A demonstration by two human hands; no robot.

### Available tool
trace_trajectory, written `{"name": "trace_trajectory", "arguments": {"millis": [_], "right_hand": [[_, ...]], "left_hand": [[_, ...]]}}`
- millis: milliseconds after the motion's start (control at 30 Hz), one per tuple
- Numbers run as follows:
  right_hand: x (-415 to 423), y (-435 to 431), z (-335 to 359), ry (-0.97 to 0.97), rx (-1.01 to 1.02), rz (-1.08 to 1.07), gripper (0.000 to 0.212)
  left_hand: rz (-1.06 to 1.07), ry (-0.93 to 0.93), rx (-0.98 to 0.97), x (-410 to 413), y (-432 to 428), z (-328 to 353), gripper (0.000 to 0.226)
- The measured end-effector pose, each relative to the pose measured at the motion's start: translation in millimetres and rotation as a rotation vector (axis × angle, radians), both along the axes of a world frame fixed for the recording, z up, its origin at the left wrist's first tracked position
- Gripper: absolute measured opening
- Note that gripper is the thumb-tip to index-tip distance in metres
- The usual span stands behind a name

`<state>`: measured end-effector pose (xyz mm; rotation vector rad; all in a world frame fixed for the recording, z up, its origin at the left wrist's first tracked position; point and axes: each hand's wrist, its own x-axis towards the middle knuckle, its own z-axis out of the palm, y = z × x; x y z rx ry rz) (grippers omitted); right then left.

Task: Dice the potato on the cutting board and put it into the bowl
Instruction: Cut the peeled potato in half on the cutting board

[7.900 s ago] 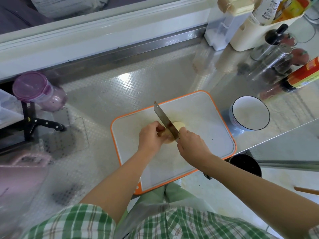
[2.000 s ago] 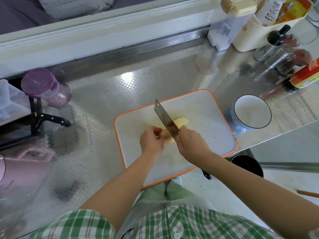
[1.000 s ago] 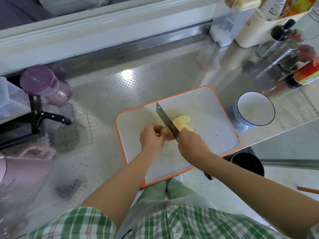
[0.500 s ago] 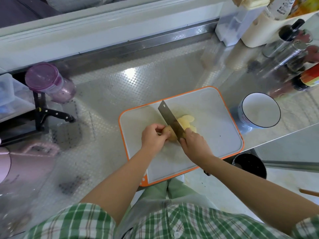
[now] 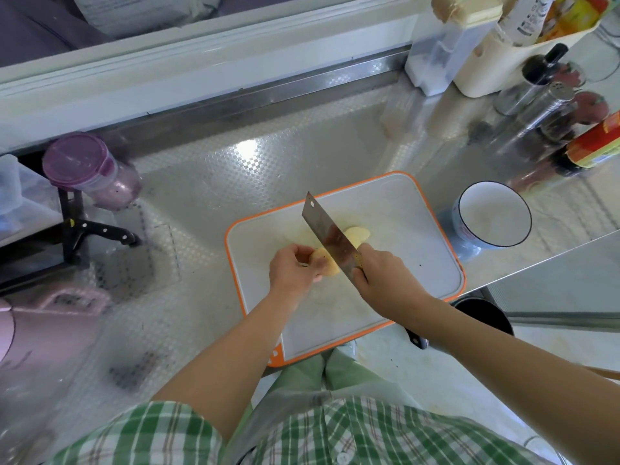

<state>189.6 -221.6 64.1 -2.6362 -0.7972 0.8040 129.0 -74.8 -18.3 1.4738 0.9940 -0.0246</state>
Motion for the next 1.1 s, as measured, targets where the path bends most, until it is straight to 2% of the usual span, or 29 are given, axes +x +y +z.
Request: {"name": "trace_trajectory", "arguments": {"millis": [167,333,800,1100], "right_hand": [[-2.9,-3.8,-1.3,-0.002,-0.004,-0.024,0.027],[-5.5,-2.9,-0.3,0.005,-0.031,0.022,0.014],[-5.6,-7.1,-2.8,0.016,-0.060,0.026,0.009],[-4.0,11.8,-7.1,-0.013,-0.102,0.009,0.008]], "left_hand": [[-0.011,0.006,0.011,0.3,-0.3,1.2,0.025],[-0.024,0.016,0.041,0.9,-0.3,2.2,0.029],[-0.046,0.012,0.043,0.1,-1.2,6.3,0.026],[-0.089,0.059,0.166,1.9,-3.7,5.3,0.020]]}}
